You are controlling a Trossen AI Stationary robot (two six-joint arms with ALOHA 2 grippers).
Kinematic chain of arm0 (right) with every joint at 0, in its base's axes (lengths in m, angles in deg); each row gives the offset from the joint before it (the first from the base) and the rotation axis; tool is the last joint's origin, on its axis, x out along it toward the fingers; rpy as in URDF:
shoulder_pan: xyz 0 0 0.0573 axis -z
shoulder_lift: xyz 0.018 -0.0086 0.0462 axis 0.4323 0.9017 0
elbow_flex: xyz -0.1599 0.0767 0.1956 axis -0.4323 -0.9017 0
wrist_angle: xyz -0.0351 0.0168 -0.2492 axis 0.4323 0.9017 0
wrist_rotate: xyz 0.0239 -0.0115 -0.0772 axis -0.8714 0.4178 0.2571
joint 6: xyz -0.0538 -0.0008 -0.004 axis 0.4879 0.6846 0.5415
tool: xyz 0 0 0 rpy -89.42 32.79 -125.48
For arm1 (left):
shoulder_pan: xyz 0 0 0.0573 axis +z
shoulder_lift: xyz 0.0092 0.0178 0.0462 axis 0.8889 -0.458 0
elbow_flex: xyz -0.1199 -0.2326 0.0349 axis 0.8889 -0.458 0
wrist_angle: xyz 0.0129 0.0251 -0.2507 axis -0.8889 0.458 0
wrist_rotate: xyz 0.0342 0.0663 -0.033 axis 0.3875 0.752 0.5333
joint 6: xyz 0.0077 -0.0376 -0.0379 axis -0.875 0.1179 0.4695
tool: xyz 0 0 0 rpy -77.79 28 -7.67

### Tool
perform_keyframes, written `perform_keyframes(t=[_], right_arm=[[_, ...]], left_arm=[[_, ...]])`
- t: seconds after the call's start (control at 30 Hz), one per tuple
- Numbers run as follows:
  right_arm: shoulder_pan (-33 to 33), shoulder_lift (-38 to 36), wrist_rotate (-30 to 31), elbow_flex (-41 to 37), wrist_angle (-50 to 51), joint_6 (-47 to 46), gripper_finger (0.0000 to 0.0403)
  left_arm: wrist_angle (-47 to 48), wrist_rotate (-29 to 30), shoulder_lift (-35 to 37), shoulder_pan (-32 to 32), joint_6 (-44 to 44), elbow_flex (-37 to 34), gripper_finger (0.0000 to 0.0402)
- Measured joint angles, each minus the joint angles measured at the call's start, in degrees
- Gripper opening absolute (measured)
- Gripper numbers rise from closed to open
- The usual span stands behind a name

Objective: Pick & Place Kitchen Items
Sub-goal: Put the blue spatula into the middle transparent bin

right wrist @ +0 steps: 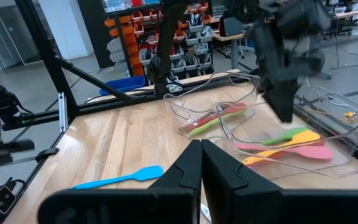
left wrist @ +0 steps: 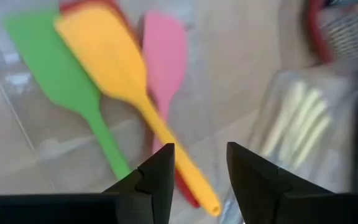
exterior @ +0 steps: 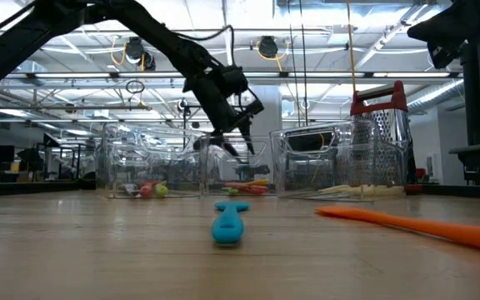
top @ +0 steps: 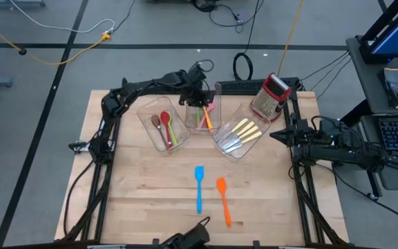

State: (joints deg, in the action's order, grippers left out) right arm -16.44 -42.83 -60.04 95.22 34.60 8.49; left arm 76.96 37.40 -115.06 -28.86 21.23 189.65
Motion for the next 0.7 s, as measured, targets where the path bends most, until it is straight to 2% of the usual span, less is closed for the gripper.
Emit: perform_keyframes(t=[0.2, 0.47, 0.7], right_arm=[[0.0, 0.02, -0.12, 0.0, 0.0, 0.07, 0.0], [0.0, 0.02, -0.04, 0.0, 0.01, 0.19, 0.0], [0.0, 0.02, 0.02, 0.0, 0.05, 0.16, 0.0]], left_arm=[[-0.46, 0.96, 5.62, 0.34, -1.32, 0.0, 0.0149], [0.5, 1.66, 14.64, -1.22, -7.87, 0.02, 0.015], [4.44, 10.79, 21.7, -5.33, -16.46, 0.02, 0.015]])
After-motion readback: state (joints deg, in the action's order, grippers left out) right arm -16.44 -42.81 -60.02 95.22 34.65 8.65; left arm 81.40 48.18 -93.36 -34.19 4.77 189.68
